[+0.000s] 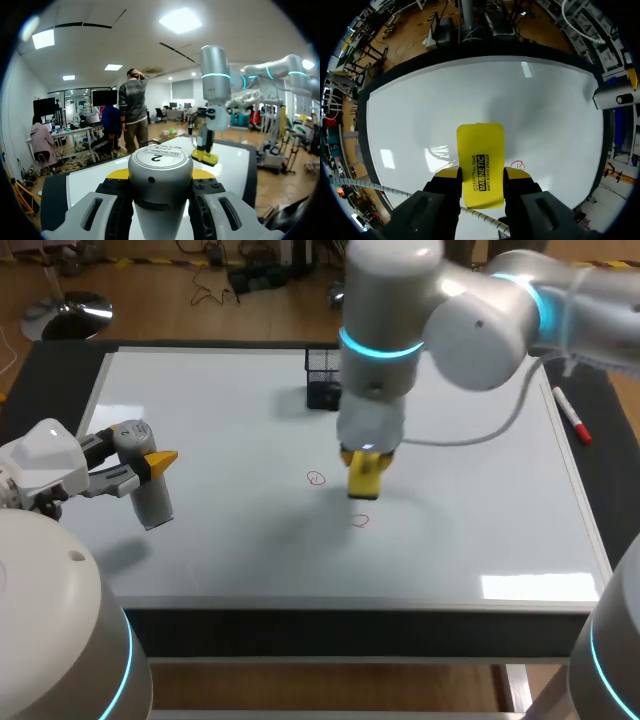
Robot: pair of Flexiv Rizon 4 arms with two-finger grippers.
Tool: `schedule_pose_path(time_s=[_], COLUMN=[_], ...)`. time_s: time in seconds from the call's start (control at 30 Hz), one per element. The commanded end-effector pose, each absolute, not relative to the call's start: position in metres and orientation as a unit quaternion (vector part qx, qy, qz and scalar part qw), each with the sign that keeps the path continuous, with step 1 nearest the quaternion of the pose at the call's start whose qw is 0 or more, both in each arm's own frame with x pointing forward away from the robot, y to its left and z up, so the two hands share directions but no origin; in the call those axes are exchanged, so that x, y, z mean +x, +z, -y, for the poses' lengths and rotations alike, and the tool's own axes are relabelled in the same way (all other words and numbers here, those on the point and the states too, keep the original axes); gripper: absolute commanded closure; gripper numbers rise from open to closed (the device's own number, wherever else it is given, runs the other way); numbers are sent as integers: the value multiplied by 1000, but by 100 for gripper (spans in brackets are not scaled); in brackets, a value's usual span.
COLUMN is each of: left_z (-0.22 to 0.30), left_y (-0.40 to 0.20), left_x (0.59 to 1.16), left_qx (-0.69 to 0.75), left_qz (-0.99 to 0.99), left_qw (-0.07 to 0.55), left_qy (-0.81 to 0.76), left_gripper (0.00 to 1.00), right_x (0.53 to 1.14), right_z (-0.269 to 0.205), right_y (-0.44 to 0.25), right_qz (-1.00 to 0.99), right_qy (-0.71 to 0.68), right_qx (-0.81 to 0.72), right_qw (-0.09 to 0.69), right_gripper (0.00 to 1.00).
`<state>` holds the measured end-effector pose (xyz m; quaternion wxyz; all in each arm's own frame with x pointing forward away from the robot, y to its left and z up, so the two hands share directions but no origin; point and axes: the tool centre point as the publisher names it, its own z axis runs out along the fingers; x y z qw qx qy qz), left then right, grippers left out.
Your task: Pick up the inspection probe, press it on each red-marked spot on the whiteboard one by one, put down the probe, pick up the eraser, and wipe off all the red marks.
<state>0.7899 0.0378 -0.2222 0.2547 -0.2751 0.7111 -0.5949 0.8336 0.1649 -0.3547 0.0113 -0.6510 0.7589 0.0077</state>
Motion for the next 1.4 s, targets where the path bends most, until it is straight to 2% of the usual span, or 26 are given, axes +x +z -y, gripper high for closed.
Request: schedule_pose_path(time_s=[0.03,0.3,0.6,1.4], left_z=[-36,-36,-36,-36], left_y=[-222,-222,-222,-222], left_x=[791,791,791,791], left_qx=[-276,-276,-276,-276], left_qz=[-710,-710,-710,-710], left_qw=[257,257,257,257], left_qy=[-594,-594,-594,-594], left_gripper=[100,100,100,100], right_x=[835,845,857,875], right_z=[-205,-249,-274,-258], right_y=[-366,-373,-387,-416], right_qz=[-749,-726,-708,-719], right_qy=[-9,-6,26,1], right_qx=[-662,-688,-706,-695], right_qw=[0,6,-1,-5], right_gripper=[100,100,100,100])
